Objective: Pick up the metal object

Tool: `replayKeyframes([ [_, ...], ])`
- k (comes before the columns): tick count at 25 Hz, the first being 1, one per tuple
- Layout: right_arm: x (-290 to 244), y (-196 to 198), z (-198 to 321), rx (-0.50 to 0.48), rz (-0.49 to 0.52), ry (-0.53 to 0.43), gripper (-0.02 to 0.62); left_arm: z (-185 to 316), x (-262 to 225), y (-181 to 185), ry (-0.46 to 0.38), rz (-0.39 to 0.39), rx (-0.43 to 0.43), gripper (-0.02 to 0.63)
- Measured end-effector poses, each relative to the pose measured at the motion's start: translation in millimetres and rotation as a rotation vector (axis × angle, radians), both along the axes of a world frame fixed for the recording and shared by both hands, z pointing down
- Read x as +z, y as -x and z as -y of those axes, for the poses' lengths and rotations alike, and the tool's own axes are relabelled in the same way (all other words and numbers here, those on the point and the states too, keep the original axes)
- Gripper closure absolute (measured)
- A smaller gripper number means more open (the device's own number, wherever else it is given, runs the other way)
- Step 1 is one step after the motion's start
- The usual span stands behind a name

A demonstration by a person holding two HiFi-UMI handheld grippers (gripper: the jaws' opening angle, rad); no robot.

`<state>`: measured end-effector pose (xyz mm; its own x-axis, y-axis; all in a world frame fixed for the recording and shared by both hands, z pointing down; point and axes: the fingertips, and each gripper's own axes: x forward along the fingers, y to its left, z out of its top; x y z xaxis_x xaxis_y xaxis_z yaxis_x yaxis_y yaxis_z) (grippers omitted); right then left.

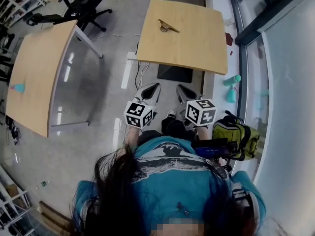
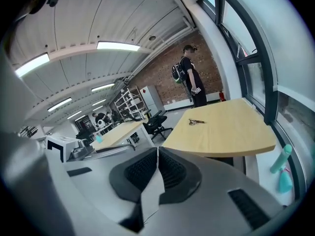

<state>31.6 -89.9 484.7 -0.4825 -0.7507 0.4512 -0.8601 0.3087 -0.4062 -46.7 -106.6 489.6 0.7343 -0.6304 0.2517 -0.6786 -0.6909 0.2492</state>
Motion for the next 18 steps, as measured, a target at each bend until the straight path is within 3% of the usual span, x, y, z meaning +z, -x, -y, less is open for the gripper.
replayKeyframes([
  [6,8,-50,47,0.000,0.031,0.024,0.577,29,8,-56,0.018,0.033,0.019,0.604],
  [10,16,-59,64,-0.004,0.071,0.054,0.577,51,17,-59,0.048,0.085,0.000,0.604],
  [18,27,-83,104,0.063,0.095,0.086,0.576,121,36,-54,0.134,0.070,-0.047,0.603],
])
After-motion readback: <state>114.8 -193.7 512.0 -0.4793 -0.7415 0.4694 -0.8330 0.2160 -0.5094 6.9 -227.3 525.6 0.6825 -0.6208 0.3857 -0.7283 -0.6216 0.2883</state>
